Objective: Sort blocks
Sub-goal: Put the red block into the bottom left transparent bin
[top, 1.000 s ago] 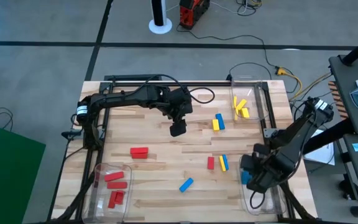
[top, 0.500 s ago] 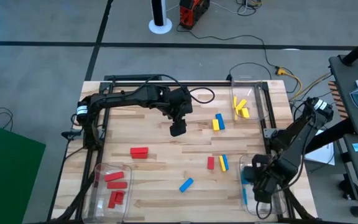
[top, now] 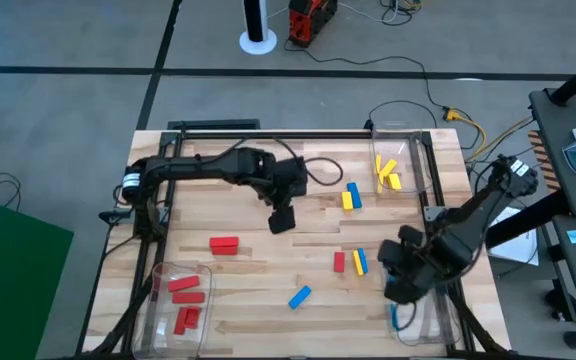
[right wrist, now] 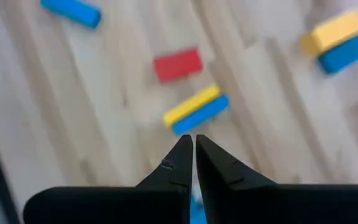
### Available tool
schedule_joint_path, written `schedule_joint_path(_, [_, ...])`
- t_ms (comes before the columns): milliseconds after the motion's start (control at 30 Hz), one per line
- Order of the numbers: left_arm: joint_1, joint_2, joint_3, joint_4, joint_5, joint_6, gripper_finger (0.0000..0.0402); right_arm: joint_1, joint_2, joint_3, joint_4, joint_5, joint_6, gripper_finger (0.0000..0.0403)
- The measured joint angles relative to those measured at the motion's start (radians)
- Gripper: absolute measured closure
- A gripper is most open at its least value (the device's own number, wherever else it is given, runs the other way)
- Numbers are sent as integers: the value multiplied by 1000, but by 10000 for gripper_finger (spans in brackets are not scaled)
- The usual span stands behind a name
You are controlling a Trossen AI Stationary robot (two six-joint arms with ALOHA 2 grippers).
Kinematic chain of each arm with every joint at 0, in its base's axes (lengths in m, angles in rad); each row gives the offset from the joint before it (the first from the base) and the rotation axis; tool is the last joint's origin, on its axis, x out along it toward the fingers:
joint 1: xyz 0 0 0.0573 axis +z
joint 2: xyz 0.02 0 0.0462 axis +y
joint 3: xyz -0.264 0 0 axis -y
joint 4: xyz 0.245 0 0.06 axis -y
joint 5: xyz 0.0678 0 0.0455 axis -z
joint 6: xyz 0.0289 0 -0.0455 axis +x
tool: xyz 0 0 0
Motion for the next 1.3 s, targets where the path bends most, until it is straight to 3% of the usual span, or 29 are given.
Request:
schedule_joint_path(267, [-121,0,0,-87,1,-11,206,-139,0,-7,169,109,-190,390])
schedule_joint_path(467, [-196,0,0,-244,2,-1,206,-197,0,-33,407,199,-299,390])
schedule_joint_path(667, [-217,-64,-64,-187,3,14,211,-230,0,-64,552,206,-350,390])
schedule_joint_path(867, [-200,-249,-329,-52,11,-79,238,-244,-1,-85,565,207,-349,390])
schedule_joint_path(1033, [-190,-406,-596,54,9,-308,253,-281,-3,-97,574,214,-353,390])
schedule_joint_path(1200, [-182,-471,-785,123,1,-557,271,-347,-3,-98,608,233,-383,390])
schedule_joint_path(1300, [-179,-469,-857,161,-3,-619,293,-390,-3,-97,649,232,-424,390])
